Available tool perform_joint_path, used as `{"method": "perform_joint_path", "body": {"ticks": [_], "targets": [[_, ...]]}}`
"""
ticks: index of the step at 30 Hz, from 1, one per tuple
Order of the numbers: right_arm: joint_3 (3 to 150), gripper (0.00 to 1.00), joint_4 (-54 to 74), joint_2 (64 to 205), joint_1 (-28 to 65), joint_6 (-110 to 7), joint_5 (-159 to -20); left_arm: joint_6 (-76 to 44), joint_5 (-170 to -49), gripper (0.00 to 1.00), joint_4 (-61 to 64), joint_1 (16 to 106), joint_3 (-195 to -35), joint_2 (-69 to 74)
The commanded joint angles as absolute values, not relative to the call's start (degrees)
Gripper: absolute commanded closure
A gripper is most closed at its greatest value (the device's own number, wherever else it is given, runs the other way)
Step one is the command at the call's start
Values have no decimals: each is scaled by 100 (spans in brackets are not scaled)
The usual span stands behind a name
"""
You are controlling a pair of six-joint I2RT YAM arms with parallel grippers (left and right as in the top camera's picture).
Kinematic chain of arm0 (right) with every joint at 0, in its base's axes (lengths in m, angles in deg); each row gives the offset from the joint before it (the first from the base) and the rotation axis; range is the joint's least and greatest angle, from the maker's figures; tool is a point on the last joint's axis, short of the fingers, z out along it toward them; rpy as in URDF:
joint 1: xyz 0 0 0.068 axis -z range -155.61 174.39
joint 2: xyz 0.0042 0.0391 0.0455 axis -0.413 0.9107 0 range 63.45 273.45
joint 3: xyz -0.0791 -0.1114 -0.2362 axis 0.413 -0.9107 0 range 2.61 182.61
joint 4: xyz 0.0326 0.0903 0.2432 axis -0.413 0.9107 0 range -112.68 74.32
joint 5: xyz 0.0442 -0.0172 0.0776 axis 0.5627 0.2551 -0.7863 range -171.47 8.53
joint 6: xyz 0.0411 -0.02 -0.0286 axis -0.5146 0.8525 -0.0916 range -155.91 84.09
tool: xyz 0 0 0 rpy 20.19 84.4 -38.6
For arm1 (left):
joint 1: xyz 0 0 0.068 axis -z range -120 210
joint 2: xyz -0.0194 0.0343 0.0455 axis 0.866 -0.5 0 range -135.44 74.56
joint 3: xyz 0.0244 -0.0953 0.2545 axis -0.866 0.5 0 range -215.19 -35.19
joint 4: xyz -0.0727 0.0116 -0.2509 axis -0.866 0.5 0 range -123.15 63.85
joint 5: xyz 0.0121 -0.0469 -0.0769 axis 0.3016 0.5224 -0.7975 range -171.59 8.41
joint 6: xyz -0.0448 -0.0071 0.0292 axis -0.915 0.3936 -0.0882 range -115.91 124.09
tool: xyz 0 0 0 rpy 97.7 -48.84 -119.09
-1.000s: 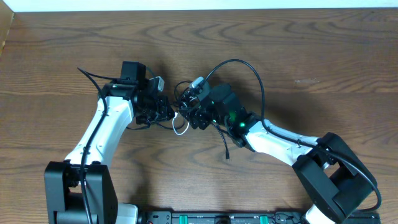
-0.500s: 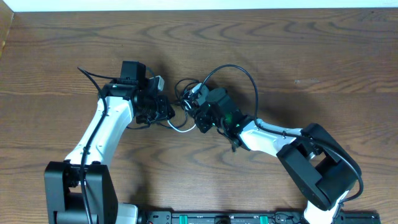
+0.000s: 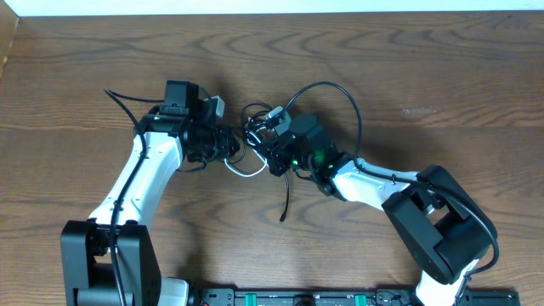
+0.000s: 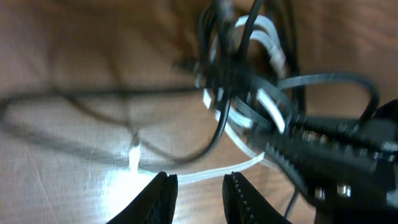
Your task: Untangle cables
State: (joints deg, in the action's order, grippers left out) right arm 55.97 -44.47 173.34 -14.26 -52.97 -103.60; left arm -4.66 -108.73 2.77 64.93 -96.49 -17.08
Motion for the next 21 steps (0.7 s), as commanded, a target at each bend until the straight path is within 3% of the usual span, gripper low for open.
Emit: {"method": "perform_joint_path", "body": {"ticks": [1,7,15,21], "targets": [[5645,99,-4495,17329,-1321,-5670,-11497,-422,-10969,70,61,6484,-9528,-1719],[5645,99,-4525,17329,-1199,-5795,-12421,-429,-10969,70,-228,6484,-9528,-1727],[5645,99,-4523,17329,-1120,-5906,-12559,-429,-11010,70,-241,6484,-9528,-1788],[5645,99,-4523,17329,-1120,-5906,-12557,-60,-11847,70,-107,6484,-9528,-1793]]}}
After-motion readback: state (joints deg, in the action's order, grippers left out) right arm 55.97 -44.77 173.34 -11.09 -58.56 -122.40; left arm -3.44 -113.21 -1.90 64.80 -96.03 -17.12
